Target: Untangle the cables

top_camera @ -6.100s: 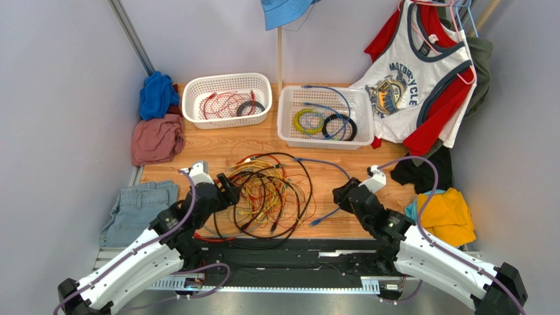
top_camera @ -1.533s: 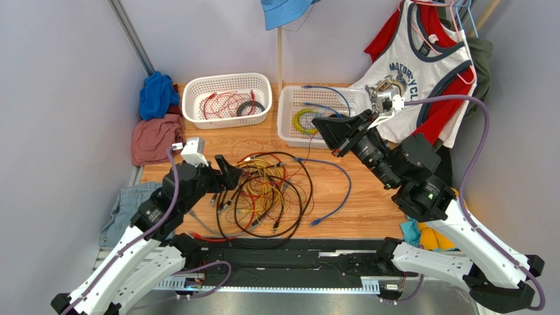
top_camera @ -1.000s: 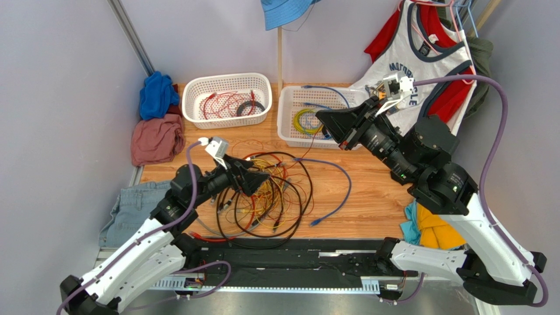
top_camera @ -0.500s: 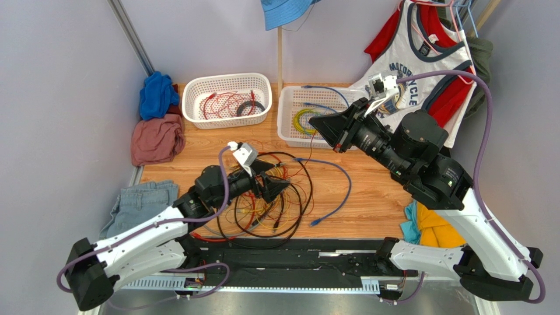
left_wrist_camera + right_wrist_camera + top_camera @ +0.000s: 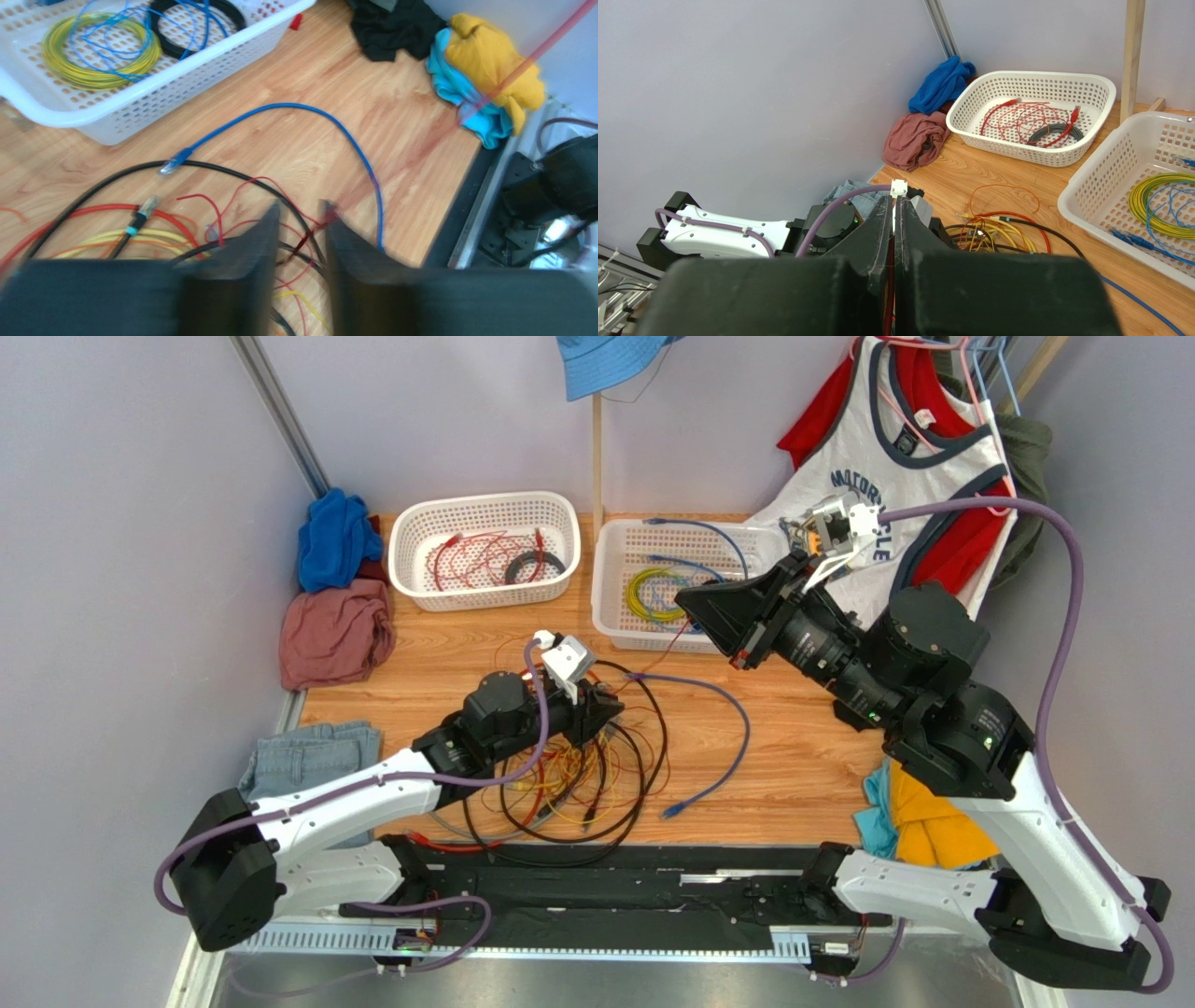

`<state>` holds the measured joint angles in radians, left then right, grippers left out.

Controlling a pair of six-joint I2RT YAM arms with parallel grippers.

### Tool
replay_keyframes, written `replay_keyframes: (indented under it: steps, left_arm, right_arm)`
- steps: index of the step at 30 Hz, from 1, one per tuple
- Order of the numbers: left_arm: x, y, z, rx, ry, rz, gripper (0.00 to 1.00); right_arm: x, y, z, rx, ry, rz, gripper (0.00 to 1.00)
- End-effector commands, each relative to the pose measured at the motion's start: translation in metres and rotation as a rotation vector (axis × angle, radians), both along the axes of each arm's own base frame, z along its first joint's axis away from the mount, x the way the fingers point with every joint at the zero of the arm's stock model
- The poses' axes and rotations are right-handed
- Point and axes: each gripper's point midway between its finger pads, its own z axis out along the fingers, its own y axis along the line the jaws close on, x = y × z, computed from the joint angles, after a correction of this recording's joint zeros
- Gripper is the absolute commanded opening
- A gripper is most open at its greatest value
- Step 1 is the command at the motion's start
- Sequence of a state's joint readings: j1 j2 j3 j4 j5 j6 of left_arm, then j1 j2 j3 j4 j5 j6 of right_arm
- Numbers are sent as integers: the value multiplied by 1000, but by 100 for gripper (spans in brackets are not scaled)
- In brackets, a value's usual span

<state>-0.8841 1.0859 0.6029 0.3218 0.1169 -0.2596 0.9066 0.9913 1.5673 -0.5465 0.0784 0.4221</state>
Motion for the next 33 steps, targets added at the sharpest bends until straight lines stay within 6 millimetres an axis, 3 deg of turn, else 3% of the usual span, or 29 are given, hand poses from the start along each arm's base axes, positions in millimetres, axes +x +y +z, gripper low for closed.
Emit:
replay_keyframes:
  steps: [1, 2, 3, 5, 6, 7, 8, 9, 10, 12, 13, 14, 15, 16, 17, 18, 19, 20, 21, 23, 24, 33]
  left_arm:
    - [20, -3, 24, 5, -59, 71, 13]
    - [23, -1, 24, 15, -51, 89, 0]
    - [29, 7, 20, 43, -36, 142, 0]
    - [33, 16, 36, 35, -44, 195, 0]
    - [36, 28, 34, 72, -30, 251, 0]
    - [36, 36, 62, 32, -55, 284, 0]
    - [37, 43, 74, 26, -54, 318, 0]
    - [37, 58, 74, 77, -34, 366, 0]
    - [35, 63, 115, 23, -69, 380, 0]
    - [28, 71, 136, 60, -73, 366, 0]
    - [25, 73, 176, 12, -108, 362, 0]
    - [23, 75, 191, 9, -113, 360, 0]
    - [20, 79, 195, 39, -101, 355, 0]
    - [18, 81, 229, -4, -128, 356, 0]
    - [17, 82, 240, -7, -134, 354, 0]
    - [15, 84, 246, 2, -131, 350, 0]
    - [13, 86, 270, -36, -155, 349, 0]
    - [12, 88, 278, -36, -169, 347, 0]
    - [11, 89, 295, -63, -186, 347, 0]
    - [8, 90, 308, -66, -204, 336, 0]
    - [7, 90, 324, -89, -221, 330, 0]
    - [-7, 101, 392, -189, -320, 311, 0]
  right_arm:
    - [-8, -10, 8, 37, -18, -2, 0]
    - [-10, -14, 9, 43, -22, -5, 0]
    - [-10, -15, 6, 40, -19, -8, 0]
    - [-10, -21, 3, 41, -18, -28, 0]
    - [-14, -29, 4, 55, -25, -38, 0]
    - [-12, -28, -11, 35, -11, -46, 0]
    - [-16, -39, -12, 50, -22, -63, 4]
    - [-16, -42, -16, 57, -27, -72, 23]
    - [-13, -39, -40, 28, 1, -80, 34]
    - [-14, -46, -51, 36, 5, -98, 52]
    - [-13, -44, -64, 26, 25, -100, 55]
    - [-11, -41, -82, 6, 56, -99, 57]
    - [-11, -39, -92, 0, 73, -94, 59]
    - [-10, -37, -99, -5, 90, -92, 59]
    - [-10, -32, -118, -25, 126, -80, 59]
    - [-9, -29, -124, -26, 132, -76, 60]
    - [-9, -27, -131, -31, 143, -72, 60]
    - [-8, -24, -147, -48, 167, -69, 59]
    - [-7, -22, -148, -39, 161, -64, 59]
    - [-9, -16, -156, -43, 166, -37, 59]
    - [-8, -10, -160, -34, 161, -21, 59]
    - [-14, 25, -177, -15, 155, 128, 60]
